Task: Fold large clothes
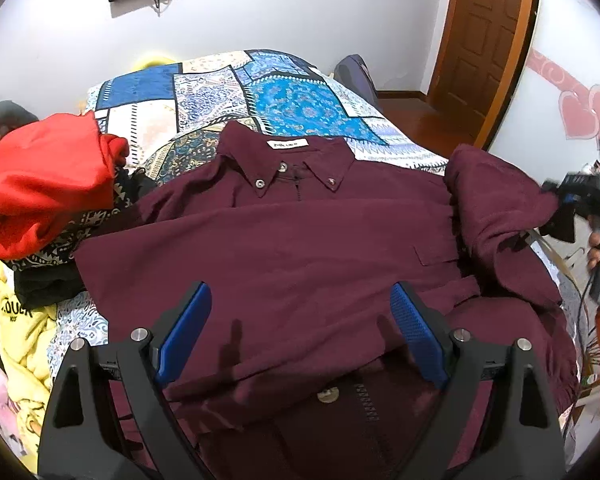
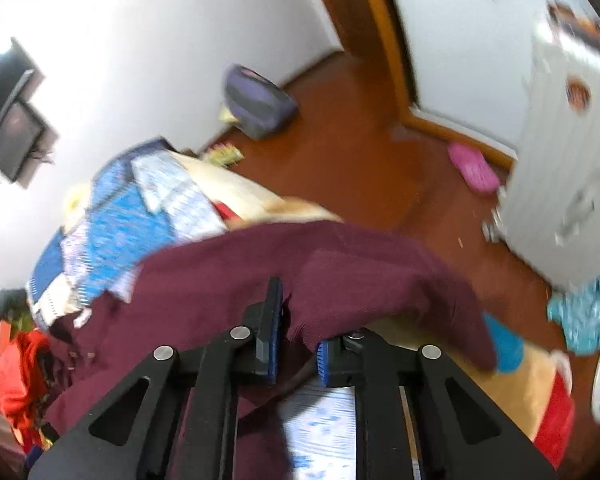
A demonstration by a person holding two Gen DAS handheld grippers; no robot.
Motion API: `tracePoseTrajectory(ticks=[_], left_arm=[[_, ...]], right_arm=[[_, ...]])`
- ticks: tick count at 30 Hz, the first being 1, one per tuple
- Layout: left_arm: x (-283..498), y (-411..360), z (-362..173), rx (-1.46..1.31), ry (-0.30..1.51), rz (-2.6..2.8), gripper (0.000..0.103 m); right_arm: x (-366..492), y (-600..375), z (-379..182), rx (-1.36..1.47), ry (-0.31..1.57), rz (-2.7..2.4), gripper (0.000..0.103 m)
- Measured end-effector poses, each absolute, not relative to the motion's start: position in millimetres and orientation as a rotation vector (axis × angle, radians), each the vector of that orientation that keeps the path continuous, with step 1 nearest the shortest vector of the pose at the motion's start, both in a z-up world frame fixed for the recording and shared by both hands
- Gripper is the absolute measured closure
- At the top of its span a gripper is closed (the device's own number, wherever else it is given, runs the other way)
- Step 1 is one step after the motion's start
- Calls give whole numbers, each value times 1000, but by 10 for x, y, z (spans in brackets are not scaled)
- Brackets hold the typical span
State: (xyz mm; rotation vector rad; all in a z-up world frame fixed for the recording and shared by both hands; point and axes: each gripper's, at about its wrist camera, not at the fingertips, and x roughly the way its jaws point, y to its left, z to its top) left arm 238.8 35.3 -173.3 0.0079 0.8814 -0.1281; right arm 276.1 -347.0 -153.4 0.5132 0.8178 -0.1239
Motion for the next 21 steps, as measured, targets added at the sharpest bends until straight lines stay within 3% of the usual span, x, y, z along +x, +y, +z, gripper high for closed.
tracePoseTrajectory(ticks=[10,21], left_arm=[[2222,656,-1593,-61,819,-102,12],[1943,1251,-1438,-141,751,0,12]], right_arm=[[2789,-2410,-315,283,617,161,94],[2802,-830,-32,159,652,553,95]])
